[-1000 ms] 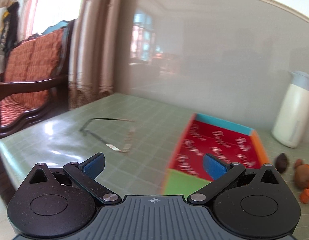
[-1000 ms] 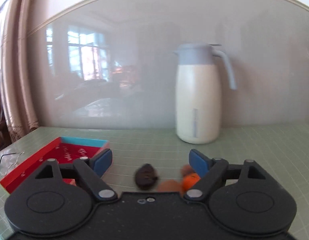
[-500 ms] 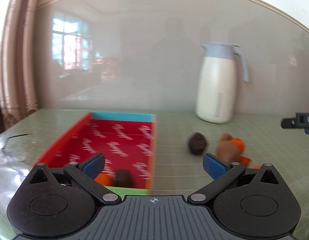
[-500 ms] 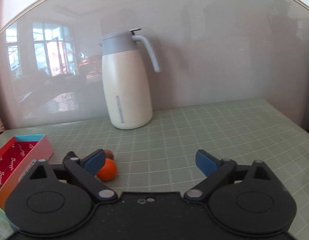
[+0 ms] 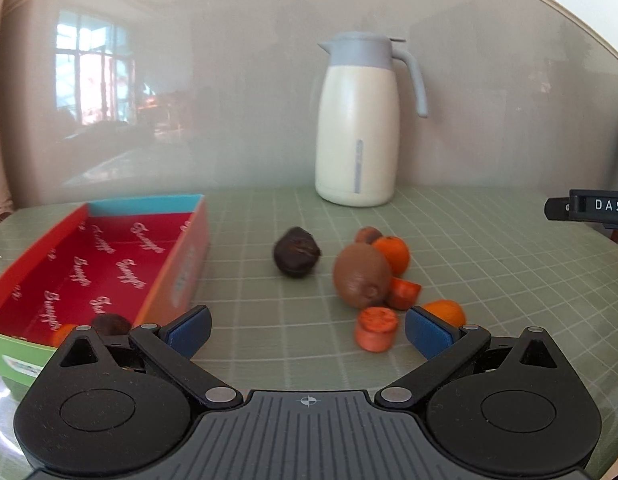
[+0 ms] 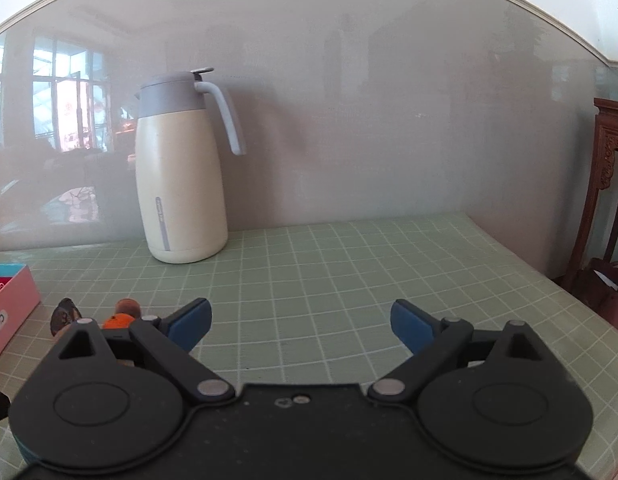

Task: Organize fruits
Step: 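Reach the left gripper to the small tan round fruit and grasp it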

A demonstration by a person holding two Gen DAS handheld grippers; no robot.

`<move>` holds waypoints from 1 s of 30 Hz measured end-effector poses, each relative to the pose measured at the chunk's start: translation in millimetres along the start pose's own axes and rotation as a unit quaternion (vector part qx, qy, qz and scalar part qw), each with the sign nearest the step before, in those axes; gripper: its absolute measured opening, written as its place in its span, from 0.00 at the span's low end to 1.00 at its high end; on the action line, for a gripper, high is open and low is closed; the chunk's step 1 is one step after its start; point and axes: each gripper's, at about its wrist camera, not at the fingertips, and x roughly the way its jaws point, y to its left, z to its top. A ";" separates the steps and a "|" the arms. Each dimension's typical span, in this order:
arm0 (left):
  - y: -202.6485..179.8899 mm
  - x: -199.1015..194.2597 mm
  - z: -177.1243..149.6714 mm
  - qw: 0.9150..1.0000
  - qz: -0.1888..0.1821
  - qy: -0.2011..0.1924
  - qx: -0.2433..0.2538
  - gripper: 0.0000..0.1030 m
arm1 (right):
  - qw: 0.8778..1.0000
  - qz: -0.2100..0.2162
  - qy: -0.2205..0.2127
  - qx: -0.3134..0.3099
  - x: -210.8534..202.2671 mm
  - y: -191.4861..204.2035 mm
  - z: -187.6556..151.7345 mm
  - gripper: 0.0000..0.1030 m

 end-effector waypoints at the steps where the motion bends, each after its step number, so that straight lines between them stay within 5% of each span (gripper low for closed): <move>1: -3.3 1.4 -0.1 1.000 -0.006 0.002 0.001 1.00 | 1.000 -0.002 0.001 0.002 -0.6 -2.6 -0.2 0.94; 5: -21.0 6.7 -1.2 1.000 -0.025 0.008 0.007 0.96 | 1.000 -0.009 0.004 0.001 1.1 -9.9 -1.2 0.94; 8: -33.7 13.0 -2.1 0.999 -0.039 0.020 0.009 0.77 | 1.000 -0.016 0.005 0.001 0.5 -17.3 -2.7 0.94; 15: -58.4 21.2 -2.0 0.998 -0.063 0.024 0.010 0.71 | 0.999 -0.033 0.010 0.010 0.7 -39.3 -6.5 0.94; 23: -65.3 27.0 0.1 0.997 -0.074 0.022 -0.007 0.53 | 0.999 -0.040 0.014 0.013 0.5 -52.8 -10.2 0.94; 30: -70.7 30.0 -0.2 0.997 -0.071 0.027 0.003 0.53 | 0.999 -0.034 0.011 0.009 0.6 -50.7 -9.1 0.94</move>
